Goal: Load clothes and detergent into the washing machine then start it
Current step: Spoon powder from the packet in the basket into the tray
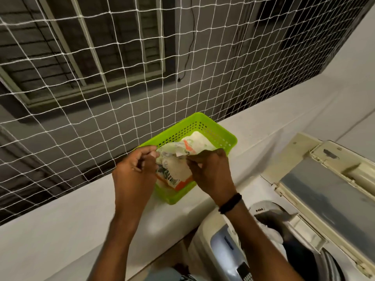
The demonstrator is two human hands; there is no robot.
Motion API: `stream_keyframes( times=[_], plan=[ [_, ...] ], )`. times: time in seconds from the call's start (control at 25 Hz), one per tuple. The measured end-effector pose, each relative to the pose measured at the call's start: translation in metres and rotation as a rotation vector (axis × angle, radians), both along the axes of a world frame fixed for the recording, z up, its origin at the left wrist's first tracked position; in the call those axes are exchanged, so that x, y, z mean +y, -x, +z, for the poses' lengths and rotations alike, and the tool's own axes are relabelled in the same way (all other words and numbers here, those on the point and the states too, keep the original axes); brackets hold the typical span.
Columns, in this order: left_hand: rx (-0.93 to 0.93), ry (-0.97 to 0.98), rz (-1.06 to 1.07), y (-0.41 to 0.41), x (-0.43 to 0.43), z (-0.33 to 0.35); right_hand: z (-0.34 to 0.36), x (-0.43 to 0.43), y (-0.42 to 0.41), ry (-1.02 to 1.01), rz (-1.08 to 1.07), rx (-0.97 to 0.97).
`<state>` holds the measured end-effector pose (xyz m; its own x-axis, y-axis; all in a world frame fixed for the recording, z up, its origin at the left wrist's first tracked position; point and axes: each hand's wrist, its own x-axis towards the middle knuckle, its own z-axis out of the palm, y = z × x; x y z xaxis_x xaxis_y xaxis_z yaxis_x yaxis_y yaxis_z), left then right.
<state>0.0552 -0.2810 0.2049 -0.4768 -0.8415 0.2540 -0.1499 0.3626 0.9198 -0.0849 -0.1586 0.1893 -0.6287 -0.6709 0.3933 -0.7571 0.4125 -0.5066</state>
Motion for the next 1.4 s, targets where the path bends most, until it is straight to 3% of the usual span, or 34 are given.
stream_keyframes(
  times=[0.12, 0.32, 0.44, 0.6, 0.72, 0.88, 1.12, 1.28, 1.4],
  plan=[
    [0.002, 0.023, -0.009, 0.001, -0.001, -0.002, 0.009, 0.011, 0.008, 0.024, 0.046, -0.057],
    [-0.005, 0.033, -0.028, 0.004, 0.002, -0.003, 0.013, 0.01, 0.021, -0.11, -0.056, -0.092],
    [0.007, 0.008, -0.048, 0.004, 0.002, -0.003, 0.013, -0.004, 0.024, -0.338, -0.137, -0.245],
    [0.01, 0.023, -0.034, 0.004, 0.001, -0.004, 0.028, -0.014, 0.029, -0.376, -0.226, -0.551],
    [0.022, 0.02, -0.036, 0.004, 0.002, -0.004, 0.039, -0.007, 0.029, -0.293, -0.189, -0.664],
    [0.035, 0.023, -0.034, 0.003, 0.004, -0.007, 0.048, 0.018, 0.028, -0.143, -0.281, -0.614],
    [0.055, 0.031, -0.04, 0.001, 0.009, -0.01, 0.053, 0.056, 0.027, 0.228, -0.222, -0.884],
    [0.071, 0.043, -0.04, 0.002, 0.015, -0.007, 0.036, 0.078, 0.029, 0.334, -0.289, -1.131],
    [0.097, 0.042, -0.057, 0.006, 0.025, -0.003, 0.027, 0.095, 0.027, 0.406, -0.304, -1.189]
  ],
)
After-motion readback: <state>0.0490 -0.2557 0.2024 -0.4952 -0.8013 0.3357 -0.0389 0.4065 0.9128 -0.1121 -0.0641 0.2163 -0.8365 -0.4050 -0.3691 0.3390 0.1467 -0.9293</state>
